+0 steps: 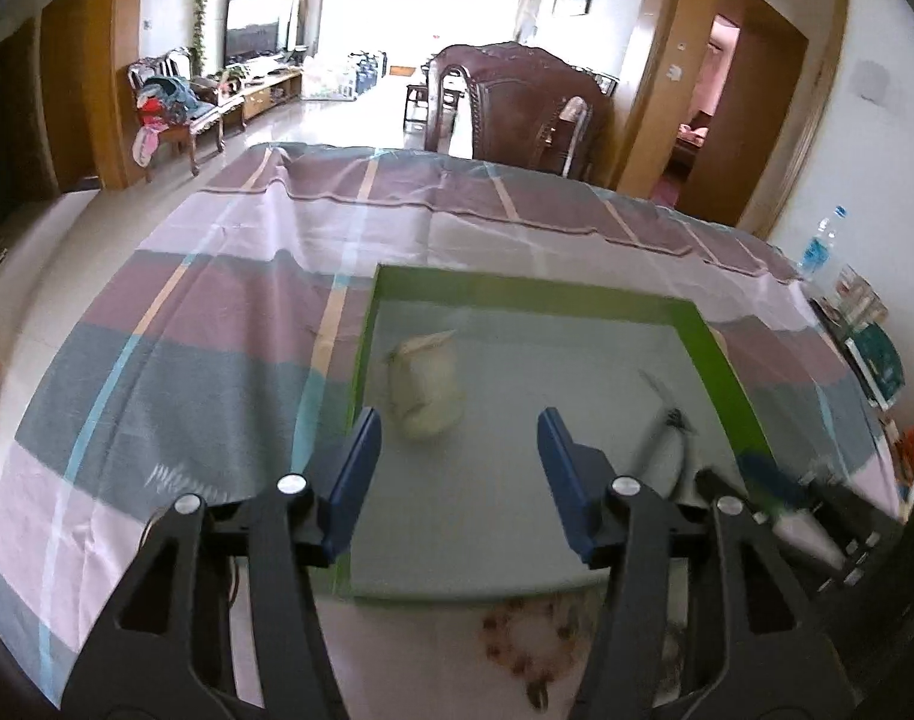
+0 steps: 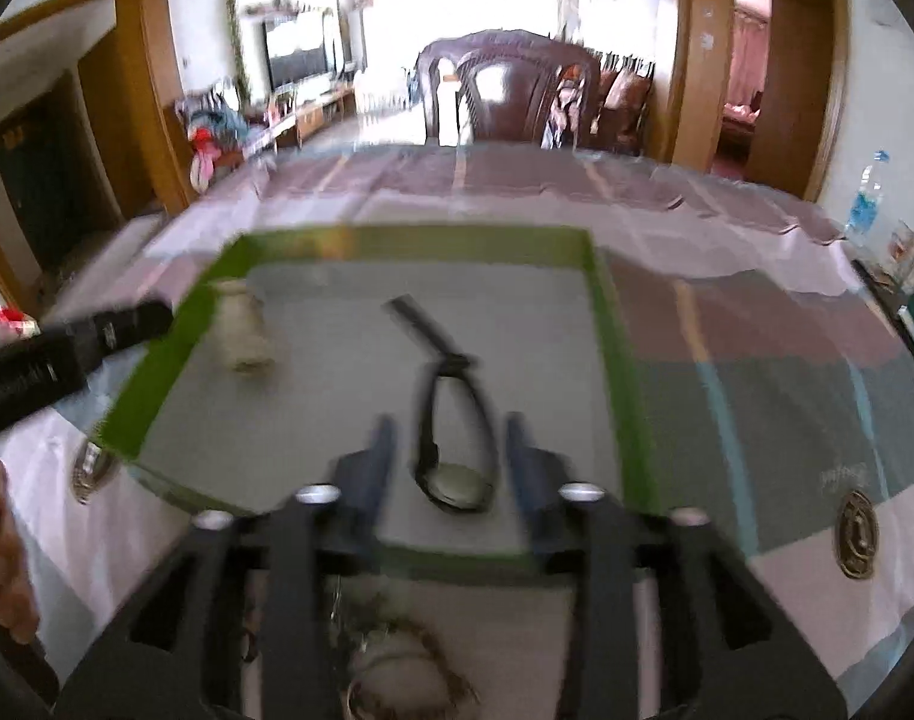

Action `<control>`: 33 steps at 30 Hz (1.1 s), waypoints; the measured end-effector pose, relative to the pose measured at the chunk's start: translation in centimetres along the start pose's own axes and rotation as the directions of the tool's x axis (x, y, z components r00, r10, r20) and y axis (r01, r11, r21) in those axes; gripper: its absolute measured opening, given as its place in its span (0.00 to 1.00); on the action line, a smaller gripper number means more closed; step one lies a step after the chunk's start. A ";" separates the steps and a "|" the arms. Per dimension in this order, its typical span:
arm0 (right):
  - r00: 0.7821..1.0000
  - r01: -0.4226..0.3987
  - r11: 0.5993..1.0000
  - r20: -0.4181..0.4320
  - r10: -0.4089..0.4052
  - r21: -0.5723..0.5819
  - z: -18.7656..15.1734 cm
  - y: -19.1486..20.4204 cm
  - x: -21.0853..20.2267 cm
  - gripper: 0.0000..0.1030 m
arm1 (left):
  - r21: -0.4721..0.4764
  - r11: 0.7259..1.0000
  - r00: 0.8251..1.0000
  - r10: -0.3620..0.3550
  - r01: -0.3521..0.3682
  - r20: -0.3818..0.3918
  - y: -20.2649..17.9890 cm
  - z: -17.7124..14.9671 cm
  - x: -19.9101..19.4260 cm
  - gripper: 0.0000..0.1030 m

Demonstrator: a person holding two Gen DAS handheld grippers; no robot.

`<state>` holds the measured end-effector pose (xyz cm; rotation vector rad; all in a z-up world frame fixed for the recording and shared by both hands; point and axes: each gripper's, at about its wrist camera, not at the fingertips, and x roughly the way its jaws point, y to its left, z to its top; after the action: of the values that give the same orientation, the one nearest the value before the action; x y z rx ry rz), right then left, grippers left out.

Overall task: Organize jewelry
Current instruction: 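Carry both watches into the green box and open both tools, then withdraw both tools from the box toward the remaining bracelets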

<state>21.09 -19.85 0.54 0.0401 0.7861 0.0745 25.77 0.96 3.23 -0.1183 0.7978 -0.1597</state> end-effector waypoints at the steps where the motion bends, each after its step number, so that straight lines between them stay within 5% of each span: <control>1: 1.000 -0.009 1.000 0.015 0.009 0.005 -0.2 -0.3 -1.0 0.57 | -0.006 1.000 1.000 -0.008 0.008 -0.015 0.4 -0.7 -0.6 0.53; 8: 0.999 -0.037 0.999 -0.022 0.037 0.011 -4.4 -2.1 -5.1 0.57 | 0.007 1.000 0.996 -0.026 0.026 -0.087 1.3 -7.2 -3.6 0.51; 12: 0.989 -0.051 0.998 -0.143 0.048 -0.020 -7.6 -1.4 -3.4 0.39 | 0.046 0.998 0.988 -0.036 0.043 -0.148 0.1 -9.4 -2.3 0.34; 18: 0.977 -0.054 0.998 -0.205 0.049 -0.023 -9.8 -0.9 -1.8 0.37 | 0.088 0.995 0.974 -0.036 0.057 -0.222 -2.2 -10.6 1.6 0.35; 22: 0.977 -0.040 0.999 -0.209 0.033 -0.027 -10.1 -0.9 -1.3 0.37 | 0.130 0.991 0.971 0.048 -0.017 -0.235 -3.2 -10.8 3.7 0.36; 33: 0.970 -0.082 0.995 -0.236 0.067 -0.056 -11.4 -0.1 -2.2 0.37 | 0.189 0.980 0.962 0.105 -0.057 -0.253 -1.9 -13.3 1.5 0.48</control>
<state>11.50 -20.02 -5.97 -0.0015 1.0175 0.1786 17.02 -1.83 -6.73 0.1100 1.0460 -0.1710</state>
